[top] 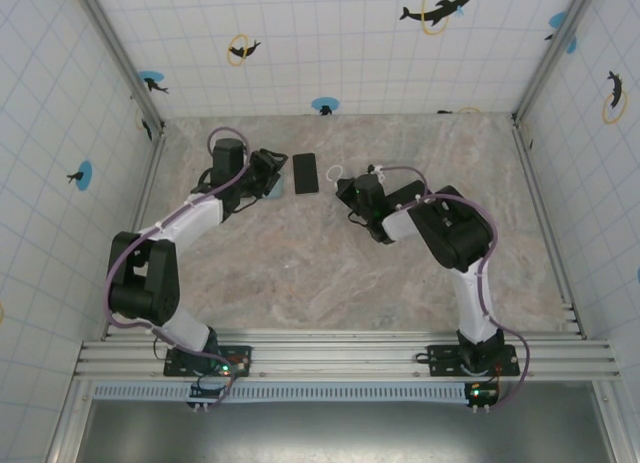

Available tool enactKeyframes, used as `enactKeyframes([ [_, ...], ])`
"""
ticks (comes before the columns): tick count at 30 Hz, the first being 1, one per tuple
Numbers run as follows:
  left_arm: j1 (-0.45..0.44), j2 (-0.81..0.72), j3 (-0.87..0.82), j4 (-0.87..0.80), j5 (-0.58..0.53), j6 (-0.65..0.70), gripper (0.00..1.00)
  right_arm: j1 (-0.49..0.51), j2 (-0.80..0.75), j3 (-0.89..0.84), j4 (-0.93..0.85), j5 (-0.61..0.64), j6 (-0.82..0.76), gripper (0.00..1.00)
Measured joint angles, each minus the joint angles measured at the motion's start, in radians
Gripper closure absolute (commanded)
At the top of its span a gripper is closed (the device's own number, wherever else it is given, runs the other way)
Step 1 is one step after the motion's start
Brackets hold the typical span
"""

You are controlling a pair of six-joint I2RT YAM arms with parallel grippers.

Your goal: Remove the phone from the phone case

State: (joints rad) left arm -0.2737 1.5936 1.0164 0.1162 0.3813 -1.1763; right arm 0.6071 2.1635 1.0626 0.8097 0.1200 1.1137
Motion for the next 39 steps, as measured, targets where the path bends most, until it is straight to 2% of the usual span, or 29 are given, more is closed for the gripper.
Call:
enactKeyframes([
  [7,0.002,-0.005,-0.016,-0.013,0.000,0.009,0.40,-0.001,0.031,0.052,-0.024,-0.035,-0.001,0.94],
  [12,0.002,-0.005,-0.018,-0.015,0.000,0.024,0.40,-0.007,0.031,0.053,-0.040,-0.048,-0.015,0.81],
  [24,0.002,-0.005,-0.018,-0.015,0.004,0.026,0.40,-0.014,0.022,0.077,-0.185,-0.064,-0.167,0.64],
  [34,0.002,-0.004,-0.018,-0.015,0.024,0.029,0.39,-0.025,-0.111,0.078,-0.373,-0.018,-0.341,0.47],
  [35,0.002,-0.004,-0.018,-0.015,0.027,0.029,0.39,-0.028,-0.129,0.078,-0.391,-0.014,-0.353,0.41],
  [38,0.002,-0.004,-0.018,-0.015,0.031,0.029,0.38,-0.047,-0.199,0.068,-0.443,-0.004,-0.381,0.37],
  [39,0.002,-0.004,-0.018,-0.015,0.033,0.031,0.38,-0.054,-0.225,0.056,-0.458,0.000,-0.385,0.31],
])
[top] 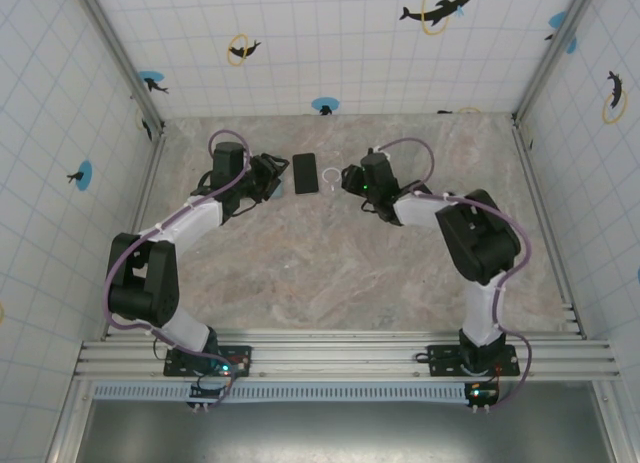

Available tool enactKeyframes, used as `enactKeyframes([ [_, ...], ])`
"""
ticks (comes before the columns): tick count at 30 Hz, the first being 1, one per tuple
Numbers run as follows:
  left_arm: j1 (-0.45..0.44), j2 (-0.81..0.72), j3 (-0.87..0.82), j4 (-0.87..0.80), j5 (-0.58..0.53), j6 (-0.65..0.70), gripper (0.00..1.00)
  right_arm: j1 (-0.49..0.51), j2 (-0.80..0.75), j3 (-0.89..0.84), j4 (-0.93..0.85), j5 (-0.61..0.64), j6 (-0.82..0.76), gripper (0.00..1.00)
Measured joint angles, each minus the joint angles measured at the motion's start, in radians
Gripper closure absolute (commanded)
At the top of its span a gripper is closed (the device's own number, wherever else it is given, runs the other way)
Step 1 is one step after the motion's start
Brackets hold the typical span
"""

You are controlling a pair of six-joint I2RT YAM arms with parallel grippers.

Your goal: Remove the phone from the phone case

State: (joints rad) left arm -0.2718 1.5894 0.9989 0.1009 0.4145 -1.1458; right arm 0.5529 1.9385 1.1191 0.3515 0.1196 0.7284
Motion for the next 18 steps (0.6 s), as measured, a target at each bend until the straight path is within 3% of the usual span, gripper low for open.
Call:
enactKeyframes([
  [2,0.000,0.000,0.000,0.000,0.005,0.005,0.38,-0.023,-0.077,-0.037,-0.043,0.015,-0.011,0.20],
  [9,-0.010,0.001,0.000,0.020,0.024,0.009,0.33,-0.103,-0.268,-0.125,-0.255,0.068,0.000,0.08],
  [11,-0.024,0.004,0.000,0.035,0.026,0.008,0.32,-0.125,-0.304,-0.147,-0.315,0.082,0.009,0.00],
  [18,-0.084,0.049,0.000,0.083,0.047,-0.006,0.31,-0.148,-0.319,-0.155,-0.462,0.127,0.044,0.01],
])
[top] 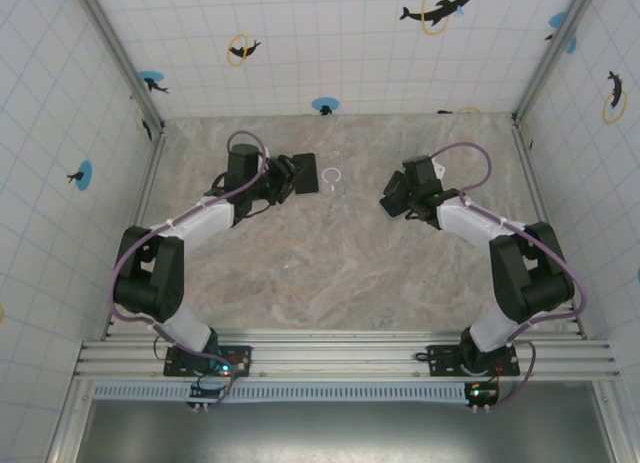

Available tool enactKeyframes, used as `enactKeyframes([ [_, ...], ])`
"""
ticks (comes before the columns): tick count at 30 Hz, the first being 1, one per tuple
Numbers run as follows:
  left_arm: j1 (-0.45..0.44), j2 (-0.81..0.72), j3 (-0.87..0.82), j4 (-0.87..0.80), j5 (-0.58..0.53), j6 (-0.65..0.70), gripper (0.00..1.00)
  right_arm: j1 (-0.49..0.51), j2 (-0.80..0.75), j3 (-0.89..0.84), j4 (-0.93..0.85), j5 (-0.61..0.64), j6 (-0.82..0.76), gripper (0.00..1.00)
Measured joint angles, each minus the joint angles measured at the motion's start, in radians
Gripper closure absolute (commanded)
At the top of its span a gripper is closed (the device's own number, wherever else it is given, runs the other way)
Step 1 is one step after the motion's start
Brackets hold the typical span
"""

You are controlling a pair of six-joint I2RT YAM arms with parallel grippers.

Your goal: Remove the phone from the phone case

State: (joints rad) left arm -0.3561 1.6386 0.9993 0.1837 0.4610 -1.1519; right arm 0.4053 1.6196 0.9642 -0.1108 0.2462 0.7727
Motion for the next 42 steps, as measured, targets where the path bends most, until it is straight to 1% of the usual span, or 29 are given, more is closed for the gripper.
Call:
enactKeyframes([
  [10,-0.009,0.008,0.000,0.013,0.003,0.000,0.31,-0.003,0.131,0.071,-0.069,0.021,0.104,0.00],
  [17,-0.009,0.004,-0.006,0.012,0.003,0.000,0.31,-0.014,0.244,0.176,-0.112,0.037,0.158,0.01],
  [27,-0.009,0.004,-0.006,0.012,0.004,0.001,0.31,-0.014,0.415,0.407,-0.310,0.070,0.220,0.03],
  [33,-0.009,0.004,-0.006,0.012,0.004,0.002,0.31,-0.016,0.463,0.490,-0.406,0.079,0.235,0.04],
  [39,-0.009,0.004,-0.006,0.012,0.008,0.004,0.31,-0.019,0.550,0.633,-0.544,0.101,0.260,0.05],
  [42,-0.009,0.004,-0.006,0.012,0.008,0.004,0.31,-0.019,0.566,0.659,-0.586,0.108,0.271,0.06],
])
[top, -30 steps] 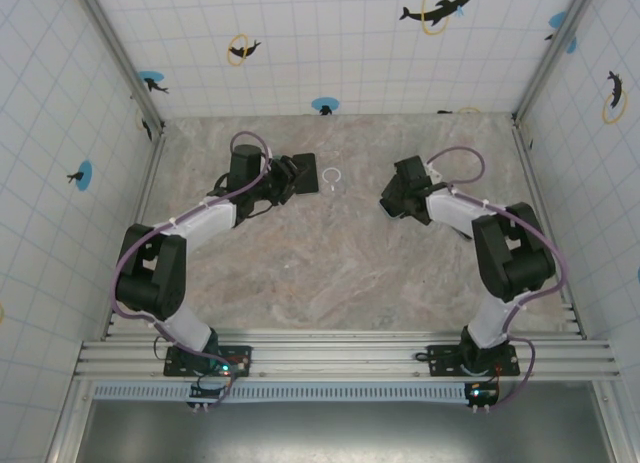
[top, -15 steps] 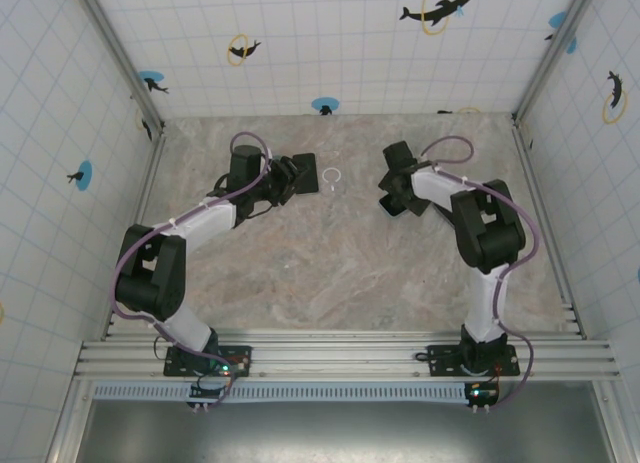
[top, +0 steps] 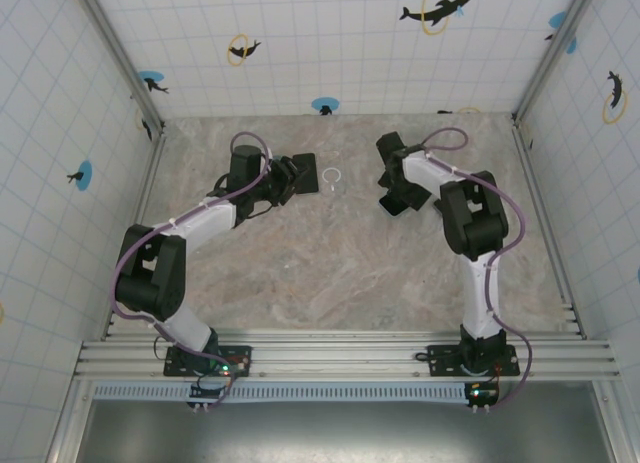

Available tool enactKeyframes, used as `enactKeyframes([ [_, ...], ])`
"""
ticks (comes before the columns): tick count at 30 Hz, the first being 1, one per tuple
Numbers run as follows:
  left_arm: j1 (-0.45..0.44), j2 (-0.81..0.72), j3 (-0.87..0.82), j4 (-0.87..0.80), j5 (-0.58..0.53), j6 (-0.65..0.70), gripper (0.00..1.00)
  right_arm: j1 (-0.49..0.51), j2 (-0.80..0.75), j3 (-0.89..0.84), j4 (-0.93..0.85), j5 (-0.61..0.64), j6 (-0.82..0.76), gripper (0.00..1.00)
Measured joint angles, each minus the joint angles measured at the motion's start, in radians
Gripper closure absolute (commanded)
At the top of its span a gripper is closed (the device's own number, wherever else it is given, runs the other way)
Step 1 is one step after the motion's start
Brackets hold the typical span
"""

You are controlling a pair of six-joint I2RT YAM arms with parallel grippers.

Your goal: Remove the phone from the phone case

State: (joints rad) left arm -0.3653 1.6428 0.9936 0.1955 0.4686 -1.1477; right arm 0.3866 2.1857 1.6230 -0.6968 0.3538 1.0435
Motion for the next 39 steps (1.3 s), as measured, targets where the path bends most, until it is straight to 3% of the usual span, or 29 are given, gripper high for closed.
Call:
enactKeyframes([
  [9,0.000,0.000,0.000,0.000,0.003,0.000,0.31,0.000,0.022,0.040,-0.075,-0.013,0.043,0.10],
  [15,0.000,0.000,0.000,0.000,0.003,0.000,0.31,-0.001,0.022,0.038,-0.080,-0.028,0.064,0.24],
  [24,0.000,0.000,0.000,0.000,0.003,0.000,0.31,-0.016,-0.014,-0.010,-0.031,-0.066,0.071,0.35],
  [32,-0.007,0.003,0.013,-0.003,0.003,0.021,0.33,-0.050,-0.100,-0.126,0.089,-0.171,0.063,0.41],
  [39,-0.068,0.018,0.048,-0.006,-0.021,0.133,0.35,-0.068,-0.222,-0.269,0.244,-0.278,0.055,0.41],
])
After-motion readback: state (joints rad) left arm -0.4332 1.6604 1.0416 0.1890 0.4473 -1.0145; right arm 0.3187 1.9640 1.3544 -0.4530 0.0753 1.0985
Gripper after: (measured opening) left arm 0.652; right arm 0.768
